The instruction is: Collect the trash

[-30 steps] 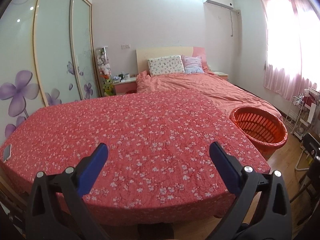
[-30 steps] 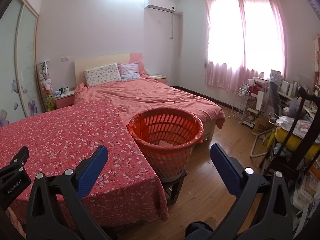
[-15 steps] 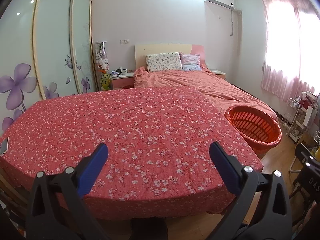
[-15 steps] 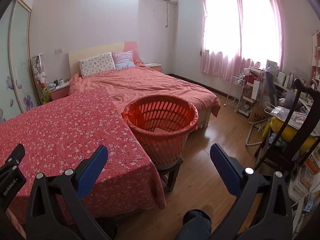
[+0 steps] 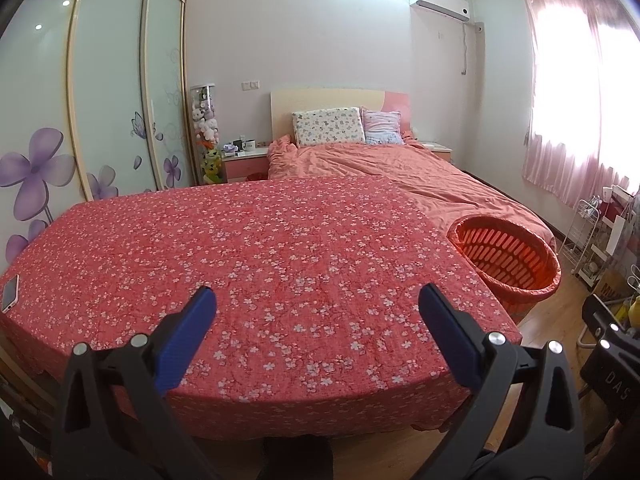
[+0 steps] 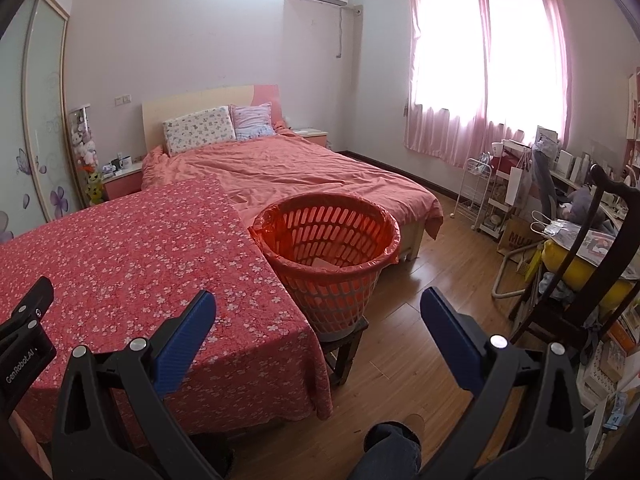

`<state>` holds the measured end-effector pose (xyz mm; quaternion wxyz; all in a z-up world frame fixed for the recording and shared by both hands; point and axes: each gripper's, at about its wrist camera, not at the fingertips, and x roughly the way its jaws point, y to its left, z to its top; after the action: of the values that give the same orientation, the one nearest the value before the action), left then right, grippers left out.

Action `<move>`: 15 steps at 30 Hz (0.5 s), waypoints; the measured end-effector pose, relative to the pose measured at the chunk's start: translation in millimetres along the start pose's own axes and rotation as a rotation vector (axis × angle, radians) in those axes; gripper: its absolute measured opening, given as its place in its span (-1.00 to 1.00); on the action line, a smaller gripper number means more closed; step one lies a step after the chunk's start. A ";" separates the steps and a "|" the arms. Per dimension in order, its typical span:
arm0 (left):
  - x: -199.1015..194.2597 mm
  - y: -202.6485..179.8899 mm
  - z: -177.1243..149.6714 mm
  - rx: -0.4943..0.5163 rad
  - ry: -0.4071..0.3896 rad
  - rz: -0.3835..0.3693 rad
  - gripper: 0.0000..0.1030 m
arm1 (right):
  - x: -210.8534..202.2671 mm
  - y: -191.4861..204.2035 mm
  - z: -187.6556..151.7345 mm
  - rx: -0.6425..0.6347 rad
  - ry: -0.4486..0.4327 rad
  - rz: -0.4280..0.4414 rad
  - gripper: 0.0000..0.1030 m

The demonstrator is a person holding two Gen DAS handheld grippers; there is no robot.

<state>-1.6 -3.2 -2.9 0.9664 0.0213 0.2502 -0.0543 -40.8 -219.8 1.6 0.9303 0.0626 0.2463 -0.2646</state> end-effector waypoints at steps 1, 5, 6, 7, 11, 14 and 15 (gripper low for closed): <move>-0.3 0.1 0.4 -0.001 0.000 -0.001 0.92 | -0.2 -0.1 0.6 -0.001 -0.002 0.000 0.96; -1.8 0.8 1.0 -0.006 -0.005 -0.002 0.92 | -0.1 0.4 1.6 -0.001 -0.003 0.001 0.96; -1.6 0.8 1.3 -0.006 -0.006 -0.001 0.92 | -0.4 0.7 1.7 -0.002 -0.004 0.001 0.96; -1.8 0.7 1.6 -0.006 -0.008 0.001 0.92 | -0.5 0.0 1.9 -0.002 -0.005 0.001 0.96; -3.0 0.7 2.9 -0.010 -0.013 0.004 0.92 | -1.3 0.4 3.8 -0.003 -0.012 0.000 0.96; -4.2 2.3 5.3 -0.019 -0.020 0.014 0.92 | -2.6 0.3 5.7 -0.001 -0.021 -0.002 0.96; -4.5 2.9 6.1 -0.023 -0.021 0.017 0.92 | -2.8 0.1 6.0 -0.001 -0.024 -0.002 0.96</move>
<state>-2.2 -0.3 4.7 0.9696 0.0119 0.2404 -0.0432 -40.3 -219.9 8.3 0.9329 0.0585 0.2354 -0.2663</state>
